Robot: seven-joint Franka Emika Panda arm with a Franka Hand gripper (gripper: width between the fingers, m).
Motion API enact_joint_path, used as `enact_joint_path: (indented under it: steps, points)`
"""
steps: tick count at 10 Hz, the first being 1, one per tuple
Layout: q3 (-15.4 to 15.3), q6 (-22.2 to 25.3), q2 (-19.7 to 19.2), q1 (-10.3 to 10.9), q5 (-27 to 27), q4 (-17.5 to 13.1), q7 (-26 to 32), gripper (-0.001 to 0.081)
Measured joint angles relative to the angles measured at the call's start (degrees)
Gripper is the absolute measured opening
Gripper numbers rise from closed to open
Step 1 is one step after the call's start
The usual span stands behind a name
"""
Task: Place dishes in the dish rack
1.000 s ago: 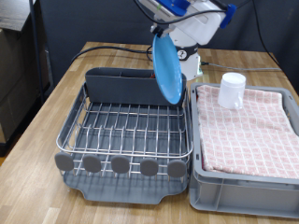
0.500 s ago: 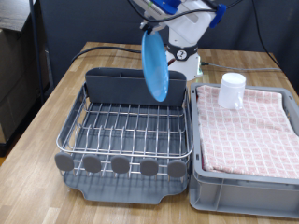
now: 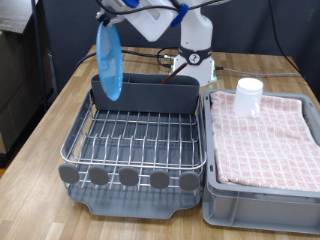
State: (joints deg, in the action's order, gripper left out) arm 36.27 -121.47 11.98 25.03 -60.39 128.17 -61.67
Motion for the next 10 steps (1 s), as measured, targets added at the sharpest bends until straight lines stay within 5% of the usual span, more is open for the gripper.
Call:
enact_joint_path:
  steps: [1,10]
  points:
    - [1.11,-3.44,-0.52,-0.2,-0.37,-0.21,1.98,0.0019]
    - [1.09,-3.17,-5.57,-0.22,-3.28,-2.87,0.21,0.0019]
